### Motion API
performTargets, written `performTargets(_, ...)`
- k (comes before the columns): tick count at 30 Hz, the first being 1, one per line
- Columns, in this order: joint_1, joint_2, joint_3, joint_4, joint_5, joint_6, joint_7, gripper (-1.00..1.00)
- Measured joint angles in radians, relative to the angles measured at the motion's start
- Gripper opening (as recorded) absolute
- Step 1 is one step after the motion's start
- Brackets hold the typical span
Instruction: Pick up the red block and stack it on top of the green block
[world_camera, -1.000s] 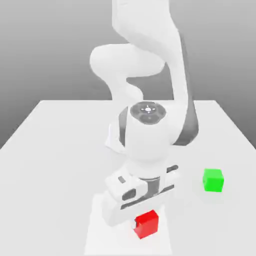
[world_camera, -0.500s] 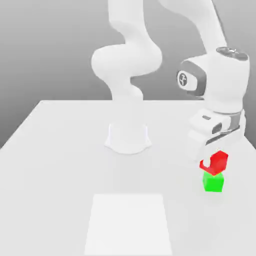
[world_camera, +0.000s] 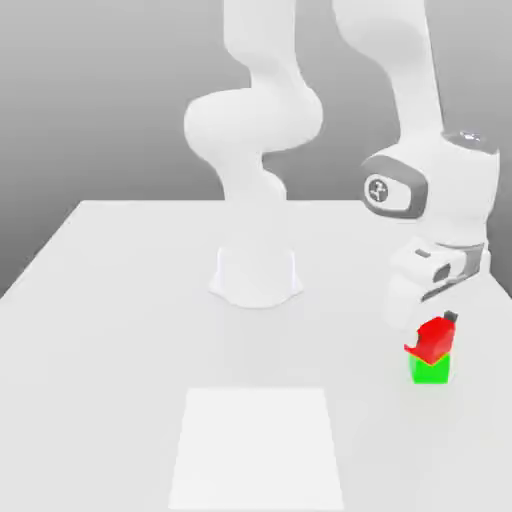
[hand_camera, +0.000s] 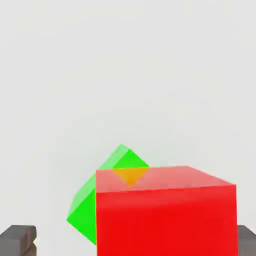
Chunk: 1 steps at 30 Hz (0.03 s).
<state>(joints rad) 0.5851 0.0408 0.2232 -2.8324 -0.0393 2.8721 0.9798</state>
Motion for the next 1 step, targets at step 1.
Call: performTargets(1,0.002,-0.03,0.004,-0.001,0.024,-0.028,-0.017,1.0)
